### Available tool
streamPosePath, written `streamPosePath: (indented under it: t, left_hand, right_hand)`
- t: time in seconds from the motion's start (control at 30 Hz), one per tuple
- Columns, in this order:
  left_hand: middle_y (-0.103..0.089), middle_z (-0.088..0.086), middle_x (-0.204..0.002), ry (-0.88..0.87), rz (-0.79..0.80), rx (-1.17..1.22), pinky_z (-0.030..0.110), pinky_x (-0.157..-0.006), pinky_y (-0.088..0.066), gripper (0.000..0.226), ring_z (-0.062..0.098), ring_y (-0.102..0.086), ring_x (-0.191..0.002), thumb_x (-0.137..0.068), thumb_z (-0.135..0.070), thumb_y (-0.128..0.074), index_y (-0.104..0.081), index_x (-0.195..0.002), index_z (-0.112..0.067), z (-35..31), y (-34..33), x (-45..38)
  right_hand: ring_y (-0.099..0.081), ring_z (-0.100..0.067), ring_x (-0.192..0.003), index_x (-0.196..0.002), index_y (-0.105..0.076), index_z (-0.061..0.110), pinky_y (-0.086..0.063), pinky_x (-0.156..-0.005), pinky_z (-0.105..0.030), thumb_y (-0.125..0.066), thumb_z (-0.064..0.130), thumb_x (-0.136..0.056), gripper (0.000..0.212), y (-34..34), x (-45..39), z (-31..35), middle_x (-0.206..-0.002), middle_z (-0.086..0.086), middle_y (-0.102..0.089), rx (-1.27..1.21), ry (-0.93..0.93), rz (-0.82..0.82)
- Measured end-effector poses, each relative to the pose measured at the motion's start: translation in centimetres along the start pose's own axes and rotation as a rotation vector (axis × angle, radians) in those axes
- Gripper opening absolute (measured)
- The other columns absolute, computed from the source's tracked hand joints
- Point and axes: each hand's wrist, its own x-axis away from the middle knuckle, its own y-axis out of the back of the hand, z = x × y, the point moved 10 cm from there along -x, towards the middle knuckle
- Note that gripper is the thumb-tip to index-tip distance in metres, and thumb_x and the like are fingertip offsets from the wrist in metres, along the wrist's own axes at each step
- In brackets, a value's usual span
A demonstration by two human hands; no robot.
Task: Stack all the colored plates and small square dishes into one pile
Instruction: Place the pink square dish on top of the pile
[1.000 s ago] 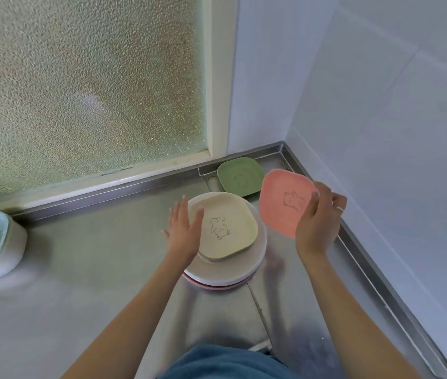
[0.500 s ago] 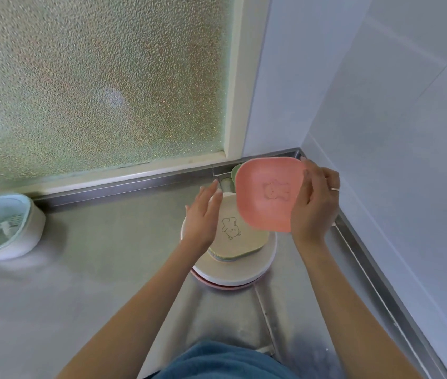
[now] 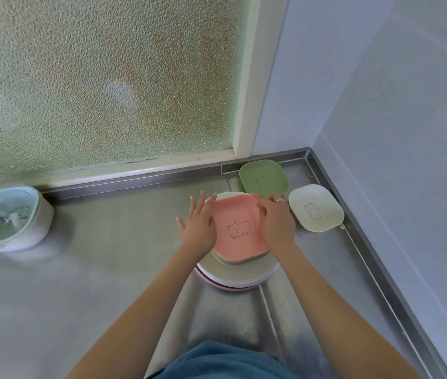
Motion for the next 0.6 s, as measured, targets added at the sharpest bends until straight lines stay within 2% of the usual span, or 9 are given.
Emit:
streamPosePath:
  t: [0.17,0.23,0.33,0.4,0.43,0.47,0.53,0.6]
  left_hand:
    - [-0.035,-0.002,-0.152,0.022,-0.02,0.096,0.057,-0.117,0.003,0.064,0.016,-0.004,-0.149,-0.091,0.002,-0.023,-0.026,-0.145,-0.033,0.4,-0.5,-0.4]
    - [-0.037,-0.002,-0.15,0.025,-0.017,0.139,0.055,-0.118,0.003,0.063,0.018,-0.008,-0.149,-0.091,0.001,-0.023,-0.029,-0.144,-0.032,0.7,-0.7,-0.5]
    - [-0.042,0.0,-0.147,0.033,0.01,0.268,0.055,-0.118,-0.01,0.054,0.024,-0.022,-0.145,-0.095,-0.008,-0.028,-0.037,-0.139,-0.036,1.3,-0.8,-0.8]
    - [-0.049,-0.002,-0.141,0.07,0.006,0.303,0.056,-0.115,-0.018,0.046,0.025,-0.031,-0.141,-0.097,-0.018,-0.03,-0.043,-0.134,-0.04,2.0,-0.5,-1.1]
    - [-0.051,-0.004,-0.14,0.082,0.01,0.296,0.056,-0.115,-0.02,0.043,0.024,-0.032,-0.14,-0.097,-0.022,-0.03,-0.045,-0.132,-0.041,2.2,-0.5,-1.2]
    - [-0.052,-0.005,-0.139,0.084,0.017,0.286,0.057,-0.114,-0.02,0.042,0.024,-0.033,-0.14,-0.096,-0.025,-0.03,-0.046,-0.131,-0.042,2.3,-0.6,-1.3]
    - [-0.051,-0.006,-0.139,0.078,0.027,0.283,0.057,-0.114,-0.021,0.045,0.023,-0.034,-0.139,-0.09,-0.035,-0.028,-0.045,-0.13,-0.045,2.3,-0.8,-1.3]
    - [-0.051,-0.006,-0.139,0.08,0.015,0.295,0.057,-0.113,-0.022,0.047,0.023,-0.035,-0.139,-0.087,-0.038,-0.026,-0.045,-0.13,-0.045,2.4,-0.8,-1.3]
  right_hand:
    - [-0.054,-0.024,-0.093,-0.129,-0.057,0.029,-0.045,-0.072,-0.033,-0.043,0.01,-0.094,0.042,-1.0,-0.4,-0.7,-0.102,-0.006,-0.055,-0.136,0.011,0.015]
    - [-0.054,-0.02,-0.091,-0.129,-0.057,0.029,-0.043,-0.075,-0.03,-0.044,0.011,-0.095,0.041,-1.0,-0.4,-0.9,-0.097,-0.004,-0.055,-0.244,-0.004,0.029]
    - [-0.051,-0.012,-0.078,-0.128,-0.057,0.028,-0.036,-0.068,-0.023,-0.043,0.017,-0.097,0.036,1.7,-0.4,-1.9,-0.098,0.0,-0.056,-0.277,-0.021,-0.144]
    - [-0.057,-0.017,-0.084,-0.129,-0.056,0.025,-0.036,-0.067,-0.026,-0.042,0.018,-0.097,0.035,3.7,-0.5,-4.0,-0.11,-0.001,-0.058,-0.199,-0.119,-0.296]
    - [-0.058,-0.022,-0.092,-0.131,-0.052,0.023,-0.037,-0.069,-0.029,-0.042,0.019,-0.097,0.036,4.0,-0.8,-5.5,-0.118,-0.003,-0.056,-0.15,-0.193,-0.319]
    - [-0.057,-0.028,-0.101,-0.134,-0.048,0.021,-0.04,-0.071,-0.034,-0.042,0.019,-0.096,0.038,3.7,-1.3,-7.2,-0.125,-0.007,-0.053,-0.096,-0.275,-0.291]
    - [-0.051,-0.037,-0.112,-0.138,-0.039,0.016,-0.044,-0.078,-0.045,-0.044,0.021,-0.096,0.043,1.6,-1.9,-10.6,-0.134,-0.014,-0.045,0.047,-0.403,-0.112]
    - [-0.048,-0.04,-0.113,-0.134,-0.043,0.012,-0.045,-0.081,-0.047,-0.046,0.019,-0.094,0.04,-0.6,-1.8,-12.9,-0.13,-0.019,-0.044,0.214,-0.436,0.066]
